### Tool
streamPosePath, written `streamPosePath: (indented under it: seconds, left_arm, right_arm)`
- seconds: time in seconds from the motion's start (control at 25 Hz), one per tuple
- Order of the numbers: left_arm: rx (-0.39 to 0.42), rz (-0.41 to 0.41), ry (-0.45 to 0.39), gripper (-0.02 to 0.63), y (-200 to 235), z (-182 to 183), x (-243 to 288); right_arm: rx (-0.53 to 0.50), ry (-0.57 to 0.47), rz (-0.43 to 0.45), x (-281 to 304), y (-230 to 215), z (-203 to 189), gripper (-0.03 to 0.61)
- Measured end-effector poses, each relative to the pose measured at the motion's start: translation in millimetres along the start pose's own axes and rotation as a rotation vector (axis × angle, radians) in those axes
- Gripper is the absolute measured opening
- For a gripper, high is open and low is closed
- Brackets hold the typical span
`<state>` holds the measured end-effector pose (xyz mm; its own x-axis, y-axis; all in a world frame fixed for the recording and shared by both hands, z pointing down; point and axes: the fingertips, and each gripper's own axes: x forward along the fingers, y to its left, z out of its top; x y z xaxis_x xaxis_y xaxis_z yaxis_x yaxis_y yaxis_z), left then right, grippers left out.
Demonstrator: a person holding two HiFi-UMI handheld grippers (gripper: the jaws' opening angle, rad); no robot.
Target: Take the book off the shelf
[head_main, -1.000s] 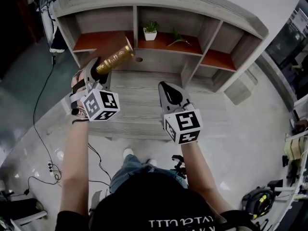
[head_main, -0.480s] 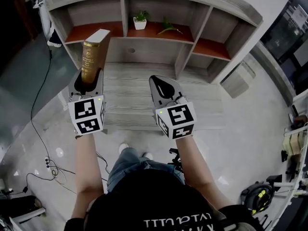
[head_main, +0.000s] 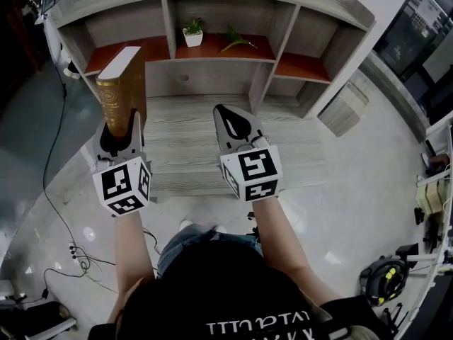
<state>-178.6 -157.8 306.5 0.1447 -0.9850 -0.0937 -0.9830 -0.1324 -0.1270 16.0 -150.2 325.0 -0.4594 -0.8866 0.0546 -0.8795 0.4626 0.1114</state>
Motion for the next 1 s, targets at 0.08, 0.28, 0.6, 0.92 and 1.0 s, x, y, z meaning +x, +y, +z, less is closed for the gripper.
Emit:
streamPosePath:
  seconds: [0.08, 0.28, 0.6, 0.92, 1.0]
  left_arm:
    - [0.002, -0.015, 0.004, 0.229, -0.3, -1.9, 5.0]
    - [0.033, -0.035, 0.001, 0.229, 2.0, -0.2, 17.5]
    - [0.052, -0.068, -0.026, 0.229, 9.6, 6.6, 31.4]
    - [0.051, -0.077, -0.058, 0.229, 21.2, 18.1, 40.5]
    - [0.049, -0.078, -0.063, 0.229, 23.1, 19.4, 40.9]
  right_arm:
    - [0.007, 0.001, -0.011, 2.7, -3.0, 2.0, 0.012]
    - [-0.004, -0.008, -0.027, 14.1, -6.4, 12.5, 0.014]
    - [-0.014, -0.038, -0.048, 33.7, -5.7, 31.0, 0.014]
    - [-0.046, -0.059, -0.071, 44.1, -1.8, 46.0, 0.014]
    - [-0.050, -0.061, -0.075, 44.7, -1.0, 47.9, 0.014]
